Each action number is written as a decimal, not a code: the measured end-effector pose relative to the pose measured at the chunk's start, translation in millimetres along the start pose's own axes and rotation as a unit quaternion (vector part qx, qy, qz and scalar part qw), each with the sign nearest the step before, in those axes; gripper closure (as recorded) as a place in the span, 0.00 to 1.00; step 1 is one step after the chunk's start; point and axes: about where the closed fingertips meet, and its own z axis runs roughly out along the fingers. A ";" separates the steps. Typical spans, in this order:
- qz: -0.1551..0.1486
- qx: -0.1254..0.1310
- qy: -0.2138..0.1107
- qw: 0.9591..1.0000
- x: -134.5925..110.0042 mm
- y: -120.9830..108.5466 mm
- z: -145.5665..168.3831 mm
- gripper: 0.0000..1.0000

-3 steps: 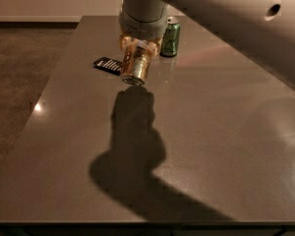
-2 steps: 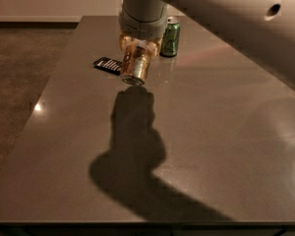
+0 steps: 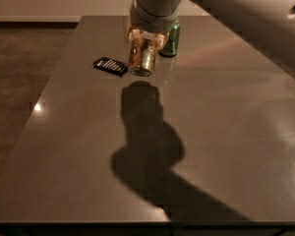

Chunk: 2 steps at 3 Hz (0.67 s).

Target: Place orange can upright

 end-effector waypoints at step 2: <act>-0.087 0.092 0.016 0.992 15.3 9.6 5.1 1.00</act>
Offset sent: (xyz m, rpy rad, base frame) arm 0.0184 -0.0197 0.0015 0.0572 -0.1413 0.4296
